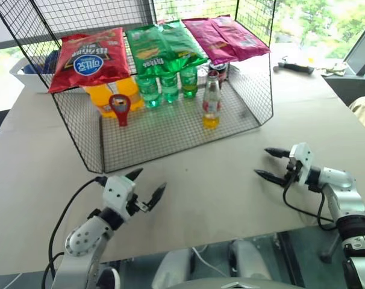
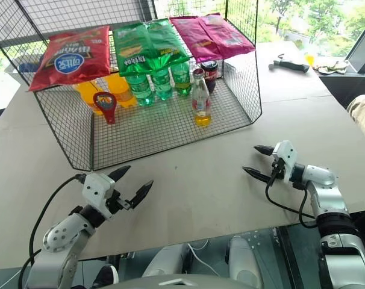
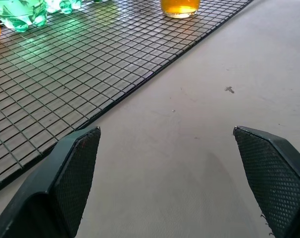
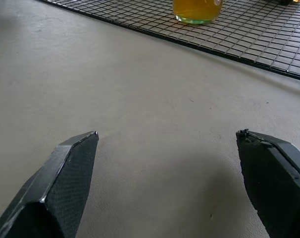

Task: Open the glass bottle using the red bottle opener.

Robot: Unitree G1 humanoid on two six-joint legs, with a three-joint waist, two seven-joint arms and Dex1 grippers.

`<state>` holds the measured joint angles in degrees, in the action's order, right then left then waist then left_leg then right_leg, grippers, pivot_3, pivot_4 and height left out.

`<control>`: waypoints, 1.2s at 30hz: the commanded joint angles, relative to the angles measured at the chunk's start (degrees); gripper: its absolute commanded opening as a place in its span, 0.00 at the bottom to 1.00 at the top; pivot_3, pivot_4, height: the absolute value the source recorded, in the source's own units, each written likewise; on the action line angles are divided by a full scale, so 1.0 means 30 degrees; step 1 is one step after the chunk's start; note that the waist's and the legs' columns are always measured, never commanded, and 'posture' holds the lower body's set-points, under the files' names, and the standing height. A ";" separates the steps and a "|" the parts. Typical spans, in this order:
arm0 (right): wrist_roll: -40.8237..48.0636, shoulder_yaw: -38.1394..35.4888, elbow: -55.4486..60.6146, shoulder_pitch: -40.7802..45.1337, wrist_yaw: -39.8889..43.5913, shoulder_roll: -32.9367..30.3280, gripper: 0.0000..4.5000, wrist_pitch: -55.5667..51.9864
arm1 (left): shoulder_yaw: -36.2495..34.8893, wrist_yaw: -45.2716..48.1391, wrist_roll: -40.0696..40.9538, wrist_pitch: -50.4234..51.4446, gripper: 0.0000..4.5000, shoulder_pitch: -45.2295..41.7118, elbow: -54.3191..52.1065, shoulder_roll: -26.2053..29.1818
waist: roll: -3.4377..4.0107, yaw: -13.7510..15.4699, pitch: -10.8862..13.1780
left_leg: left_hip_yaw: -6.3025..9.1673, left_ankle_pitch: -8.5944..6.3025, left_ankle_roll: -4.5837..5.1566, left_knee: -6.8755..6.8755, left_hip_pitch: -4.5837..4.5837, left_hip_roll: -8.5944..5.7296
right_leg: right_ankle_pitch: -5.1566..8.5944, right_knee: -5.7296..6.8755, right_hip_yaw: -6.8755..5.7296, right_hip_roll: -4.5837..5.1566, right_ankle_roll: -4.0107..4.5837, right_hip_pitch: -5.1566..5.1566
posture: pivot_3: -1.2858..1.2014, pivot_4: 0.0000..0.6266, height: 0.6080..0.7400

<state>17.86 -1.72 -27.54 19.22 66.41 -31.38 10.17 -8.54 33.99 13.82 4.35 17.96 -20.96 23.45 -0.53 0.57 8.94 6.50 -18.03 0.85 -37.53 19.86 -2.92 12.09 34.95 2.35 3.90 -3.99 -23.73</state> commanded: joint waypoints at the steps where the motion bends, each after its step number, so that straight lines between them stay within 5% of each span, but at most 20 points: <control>1: -0.0112 -0.0104 -0.0601 0.0749 0.0326 0.0132 1.00 0.0694 | -0.0309 0.0124 0.0453 -0.0402 0.99 -0.0185 -0.0241 0.0188 | 0.0000 -0.0002 0.0000 | -0.0002 0.0000 0.0001 0.0000 0.0001 0.0000 | 0.0000 0.0000 0.0001 0.0006 0.0000 0.0000 | 0.52 0.24 1.00; 36: -0.0055 0.0257 0.2985 -0.0678 -0.0522 0.1201 1.00 0.0093 | -0.0322 -0.0873 0.0504 -0.0305 0.99 -0.1338 -0.0092 -0.0142 | 0.0004 -0.0389 -0.0005 | 0.0002 0.0001 0.0000 -0.0003 -0.0006 -0.0011 | -0.0010 0.0021 0.0003 -0.0046 0.0009 0.0000 | 0.52 0.24 1.00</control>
<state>16.86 -0.87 -21.59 17.46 65.38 -27.81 10.92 -8.91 31.77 14.97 4.59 14.12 -20.65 23.12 -0.52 -0.60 8.93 6.51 -18.02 0.85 -37.54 19.84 -2.95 12.06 35.01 2.35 3.76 -3.96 -23.73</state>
